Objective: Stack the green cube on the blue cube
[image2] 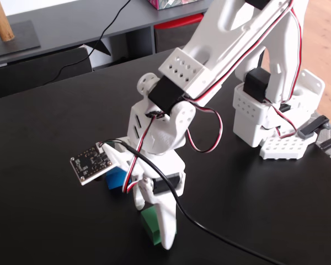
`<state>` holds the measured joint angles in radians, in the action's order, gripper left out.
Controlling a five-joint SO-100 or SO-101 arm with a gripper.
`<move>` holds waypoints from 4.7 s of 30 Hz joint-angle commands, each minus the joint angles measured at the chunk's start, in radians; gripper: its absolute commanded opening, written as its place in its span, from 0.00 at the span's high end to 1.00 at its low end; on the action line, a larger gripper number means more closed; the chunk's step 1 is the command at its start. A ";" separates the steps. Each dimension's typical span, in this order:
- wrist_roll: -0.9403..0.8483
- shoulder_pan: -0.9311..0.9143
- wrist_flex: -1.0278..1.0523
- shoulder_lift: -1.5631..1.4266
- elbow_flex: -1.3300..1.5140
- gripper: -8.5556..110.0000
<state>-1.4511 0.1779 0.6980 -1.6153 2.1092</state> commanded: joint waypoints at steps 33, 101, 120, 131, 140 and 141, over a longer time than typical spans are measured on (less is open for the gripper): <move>0.097 0.060 0.443 -0.236 -0.259 0.90; -0.100 -0.362 0.339 -0.104 -0.327 0.91; -0.129 -0.348 0.242 -0.107 -0.273 0.90; -0.175 -0.367 0.222 -0.104 -0.250 0.82; -0.089 -0.383 0.176 -0.120 -0.252 0.62; -0.080 -0.385 0.173 -0.121 -0.253 0.61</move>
<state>-1.5631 -0.1887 0.9004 -1.6444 1.8745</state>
